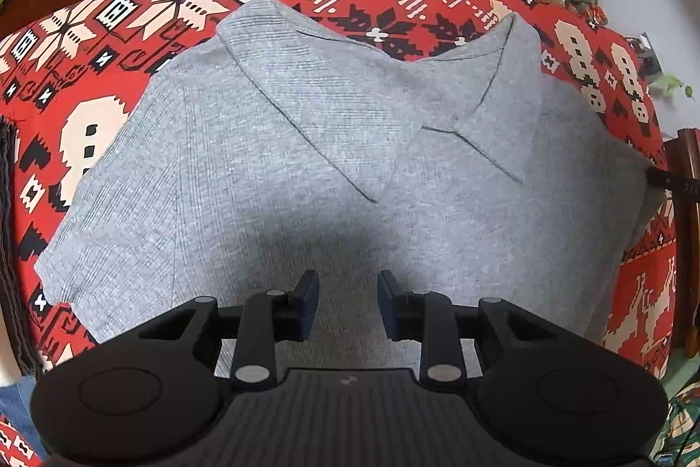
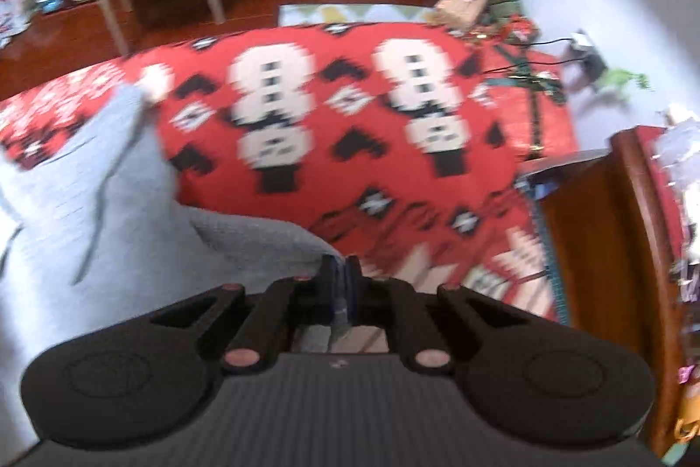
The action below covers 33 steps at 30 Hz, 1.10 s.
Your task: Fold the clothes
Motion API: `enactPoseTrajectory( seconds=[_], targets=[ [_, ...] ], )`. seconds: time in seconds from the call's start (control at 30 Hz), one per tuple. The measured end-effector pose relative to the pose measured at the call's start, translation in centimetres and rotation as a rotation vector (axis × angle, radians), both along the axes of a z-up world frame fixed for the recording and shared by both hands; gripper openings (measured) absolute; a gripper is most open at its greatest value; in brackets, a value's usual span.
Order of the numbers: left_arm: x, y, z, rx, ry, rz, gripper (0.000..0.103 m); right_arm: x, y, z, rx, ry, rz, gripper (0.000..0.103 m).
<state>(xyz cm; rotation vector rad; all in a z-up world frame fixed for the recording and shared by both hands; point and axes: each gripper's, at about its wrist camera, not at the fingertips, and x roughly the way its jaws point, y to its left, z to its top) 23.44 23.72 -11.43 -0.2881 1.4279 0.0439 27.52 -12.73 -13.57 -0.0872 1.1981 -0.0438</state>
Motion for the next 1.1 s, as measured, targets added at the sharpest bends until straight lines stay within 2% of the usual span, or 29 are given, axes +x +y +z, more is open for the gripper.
enactPoseTrajectory(
  seconds=[0.2, 0.3, 0.47, 0.53, 0.6, 0.73, 0.87, 0.97, 1.1],
  targets=[
    [-0.3, 0.4, -0.2, 0.003, 0.009, 0.012, 0.029, -0.3, -0.9, -2.2, -0.015, 0.082, -0.027, 0.004],
    [-0.4, 0.4, -0.4, 0.003, 0.016, 0.018, 0.029, -2.1, -0.1, -1.1, 0.065, 0.057, 0.013, 0.005],
    [-0.4, 0.3, -0.5, -0.011, 0.027, 0.028, 0.029, -4.5, 2.1, -1.0, 0.125, 0.099, 0.077, 0.008],
    [-0.3, 0.1, -0.4, -0.011, 0.025, 0.023, 0.029, -4.8, 1.9, -0.9, 0.152, 0.093, 0.038, 0.011],
    [-0.3, 0.2, -0.4, -0.01, 0.027, 0.024, 0.029, -4.7, 0.9, -0.7, 0.19, 0.077, -0.027, 0.019],
    [-0.4, 0.3, -0.5, -0.009, 0.033, 0.026, 0.029, -3.8, -1.9, 0.5, 0.233, 0.022, -0.142, 0.022],
    [-0.4, 0.3, -0.6, -0.007, 0.038, 0.027, 0.029, -2.1, -4.4, 0.6, 0.194, -0.018, -0.182, 0.023],
    [-0.5, 0.2, -0.6, -0.004, 0.043, 0.028, 0.029, -0.4, -5.8, -1.0, 0.208, 0.01, -0.196, 0.023],
    [-0.5, 0.1, -0.8, 0.0, 0.049, 0.029, 0.029, -0.7, -4.0, -2.0, 0.198, 0.045, -0.122, 0.025]
  ],
)
